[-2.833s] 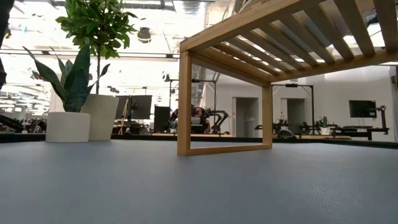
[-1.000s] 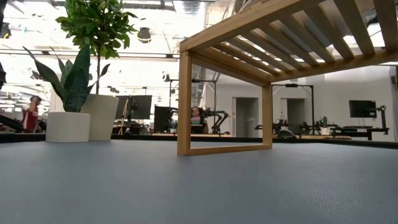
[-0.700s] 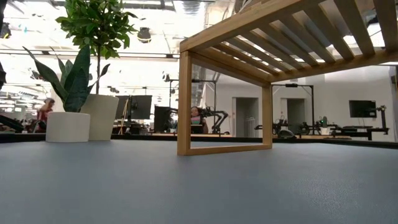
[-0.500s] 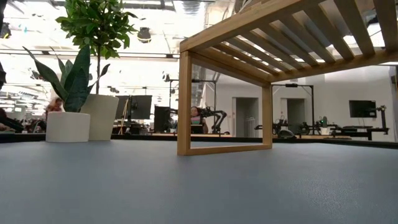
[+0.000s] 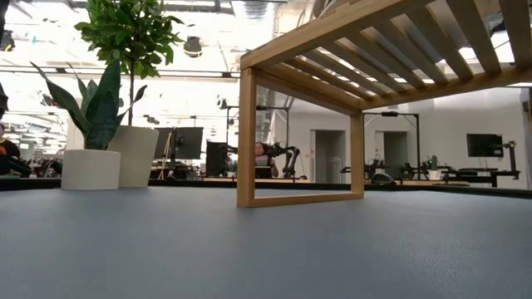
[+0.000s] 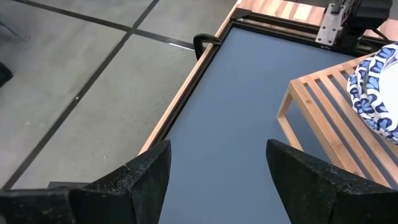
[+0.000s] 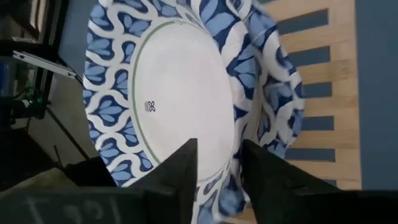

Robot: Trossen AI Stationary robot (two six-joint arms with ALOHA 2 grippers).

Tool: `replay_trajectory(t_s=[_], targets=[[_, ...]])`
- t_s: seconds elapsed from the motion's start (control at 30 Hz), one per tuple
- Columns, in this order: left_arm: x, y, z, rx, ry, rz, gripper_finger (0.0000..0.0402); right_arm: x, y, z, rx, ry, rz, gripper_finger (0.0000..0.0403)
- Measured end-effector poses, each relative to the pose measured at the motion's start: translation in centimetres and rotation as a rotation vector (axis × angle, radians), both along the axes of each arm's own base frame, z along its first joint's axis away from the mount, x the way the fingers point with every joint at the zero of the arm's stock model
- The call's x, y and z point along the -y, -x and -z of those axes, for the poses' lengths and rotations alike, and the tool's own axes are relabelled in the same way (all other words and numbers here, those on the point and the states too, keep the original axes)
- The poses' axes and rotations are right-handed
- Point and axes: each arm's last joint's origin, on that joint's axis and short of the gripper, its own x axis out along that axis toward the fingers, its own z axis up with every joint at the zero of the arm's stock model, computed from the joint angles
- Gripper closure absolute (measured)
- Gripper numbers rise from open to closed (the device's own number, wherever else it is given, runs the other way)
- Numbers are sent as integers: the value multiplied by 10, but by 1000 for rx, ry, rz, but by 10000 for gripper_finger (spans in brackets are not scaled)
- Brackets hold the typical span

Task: Place and stack bowls onto a shelf
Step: Stack the large white bowl on top of the large white bowl on the shelf, then return to Home Position

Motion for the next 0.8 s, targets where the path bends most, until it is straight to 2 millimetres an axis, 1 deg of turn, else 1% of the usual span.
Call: replay_trajectory(t_s=[0.1,0.2,0.33,0.4,0.47,0.57,0.7,0.8], targets=[[0,0,0,-1,0,0,152,3,4,-3,15,-2,13,242],[0,0,0,-2,0,0,152,7,11,-7,40,-9,37,230],[0,0,0,-2,0,0,152,14,23,-15,83,-22,81,228],[0,0,0,-2,-2,2,152,17,30,-18,114,1,86,230],[0,0,0,-13,-17,15,152,20,36,-22,160,61,70,233],[0,0,0,-31,-37,34,152,22,37,-31,278,181,20,237],[0,0,1,-41,-40,38,152,22,39,-45,448,301,-90,238],[0,0,1,-30,-22,23,152,23,44,-49,498,430,-209,237]])
